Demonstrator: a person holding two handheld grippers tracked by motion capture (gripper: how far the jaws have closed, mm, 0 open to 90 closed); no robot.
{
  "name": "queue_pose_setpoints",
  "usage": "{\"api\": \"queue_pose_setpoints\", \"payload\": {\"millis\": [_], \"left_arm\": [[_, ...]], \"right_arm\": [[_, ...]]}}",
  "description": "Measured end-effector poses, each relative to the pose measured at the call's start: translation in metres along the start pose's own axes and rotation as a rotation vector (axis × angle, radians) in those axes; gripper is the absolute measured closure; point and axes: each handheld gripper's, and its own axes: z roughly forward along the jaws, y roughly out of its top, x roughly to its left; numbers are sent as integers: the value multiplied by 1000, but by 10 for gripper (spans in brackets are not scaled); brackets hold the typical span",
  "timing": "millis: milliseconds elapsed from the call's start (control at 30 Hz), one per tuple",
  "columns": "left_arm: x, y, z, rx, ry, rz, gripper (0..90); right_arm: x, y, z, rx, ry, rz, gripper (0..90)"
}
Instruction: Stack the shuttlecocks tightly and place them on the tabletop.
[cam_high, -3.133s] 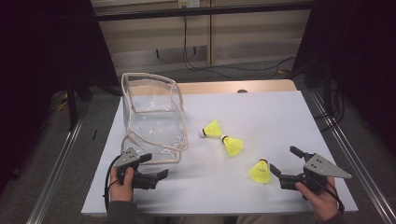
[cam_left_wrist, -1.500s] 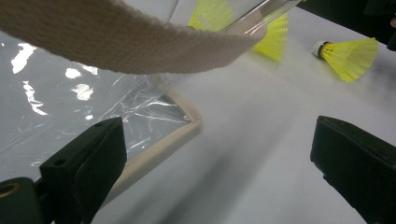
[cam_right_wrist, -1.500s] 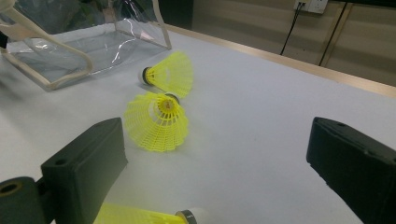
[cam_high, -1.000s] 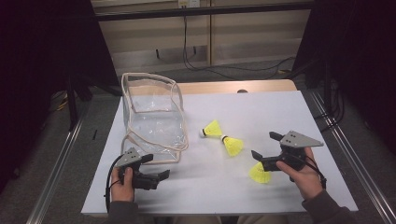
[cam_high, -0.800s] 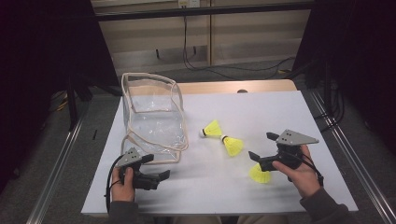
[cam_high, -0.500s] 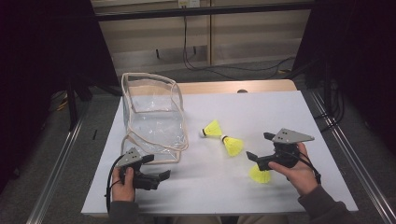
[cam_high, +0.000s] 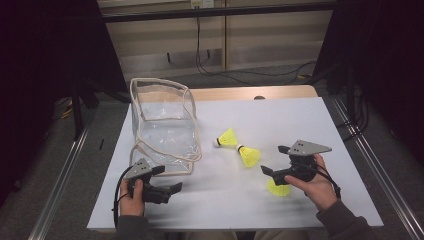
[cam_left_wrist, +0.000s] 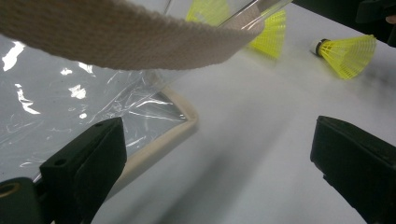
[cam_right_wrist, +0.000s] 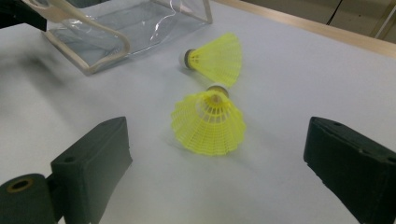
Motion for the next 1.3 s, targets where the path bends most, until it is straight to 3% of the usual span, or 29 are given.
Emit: {"api": "queue_pose_setpoints", "payload": {"millis": [367,567,700,867,1033,1300], "left_arm": [[-1,0,1,5,0,2,37],[-1,0,1,2,0,1,37],[-1,0,1,7,2,2,36],[-1,0,1,3,1,2,36],[0,0,2,8,2,3,36],[-1,0,2,9,2,4,36]], "right_arm": [[4,-18,-12,47,26,-8,124],[8,-25,-19,55,17,-22,170],[7,-25,-24,48,33,-20,240],[8,-29,-28,76,46,-50,329],[8,-38,-28,113,39,-78,393],[4,-42,-26,129,16,-111,606]]}}
